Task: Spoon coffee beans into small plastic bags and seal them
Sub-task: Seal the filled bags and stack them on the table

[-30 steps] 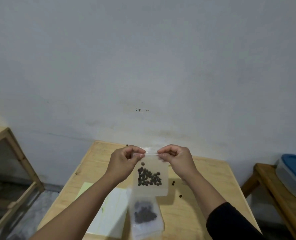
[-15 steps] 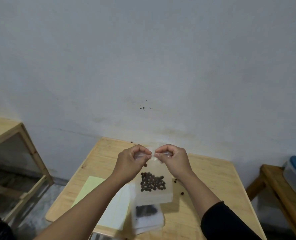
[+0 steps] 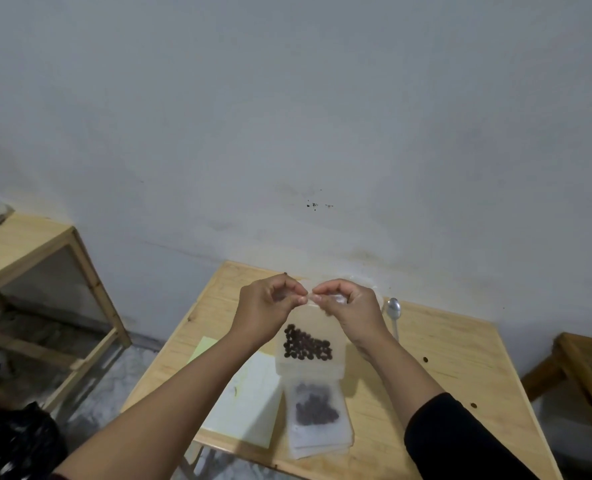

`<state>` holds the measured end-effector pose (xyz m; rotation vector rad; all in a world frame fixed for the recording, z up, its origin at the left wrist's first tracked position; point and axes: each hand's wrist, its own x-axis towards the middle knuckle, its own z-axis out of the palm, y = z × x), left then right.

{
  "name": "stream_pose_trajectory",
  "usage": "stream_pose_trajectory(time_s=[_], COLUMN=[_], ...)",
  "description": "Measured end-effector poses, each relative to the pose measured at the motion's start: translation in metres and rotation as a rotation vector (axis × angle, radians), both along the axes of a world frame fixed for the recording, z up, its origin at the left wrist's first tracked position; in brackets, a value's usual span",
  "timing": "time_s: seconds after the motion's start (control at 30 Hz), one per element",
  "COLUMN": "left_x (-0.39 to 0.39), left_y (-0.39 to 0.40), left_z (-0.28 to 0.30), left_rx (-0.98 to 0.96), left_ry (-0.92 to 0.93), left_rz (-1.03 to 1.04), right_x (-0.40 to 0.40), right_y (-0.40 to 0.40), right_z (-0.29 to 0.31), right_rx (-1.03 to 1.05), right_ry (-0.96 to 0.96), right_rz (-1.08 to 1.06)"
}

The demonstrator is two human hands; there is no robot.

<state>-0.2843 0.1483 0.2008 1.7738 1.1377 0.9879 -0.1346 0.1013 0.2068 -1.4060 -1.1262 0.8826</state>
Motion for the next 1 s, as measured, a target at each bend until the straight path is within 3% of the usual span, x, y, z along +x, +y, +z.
stream_pose_trajectory(time_s=[0.23, 0.37, 0.57, 0.77, 0.9, 1.0], left_x=[-0.051, -0.087, -0.152, -0.201, -0.213, -0.217], left_y=[0.036, 0.060, 0.094, 0.102, 0.100, 0.098], left_z=[-0.011, -0.022, -0.065, -0.110, -0.125, -0.132], left_rx=[-0.070, -0.118, -0.281, -0.358, -0.415, -0.444], left_ry=[-0.209, -0.165, -0.144, -0.082, -0.080, -0.076], left_rz=[-0.135, -0.223, -0.166, -0.114, -0.117, -0.119], right_x=[-0.049, -0.089, -0.140, -0.166, -0.181, -0.189], right_y=[0.039, 0.063, 0.075, 0.024, 0.008, 0.013], right_z=[-0.004, -0.017, -0.065, -0.152, -0.170, -0.179], right_rx=[0.010, -0.021, -0.136, -0.648, -0.677, -0.633], right_ry=[0.104, 0.161, 0.279, -0.219, -0.439, -0.459], right_rz=[-0.090, -0.148, -0.310, -0.417, -0.321, -0.333])
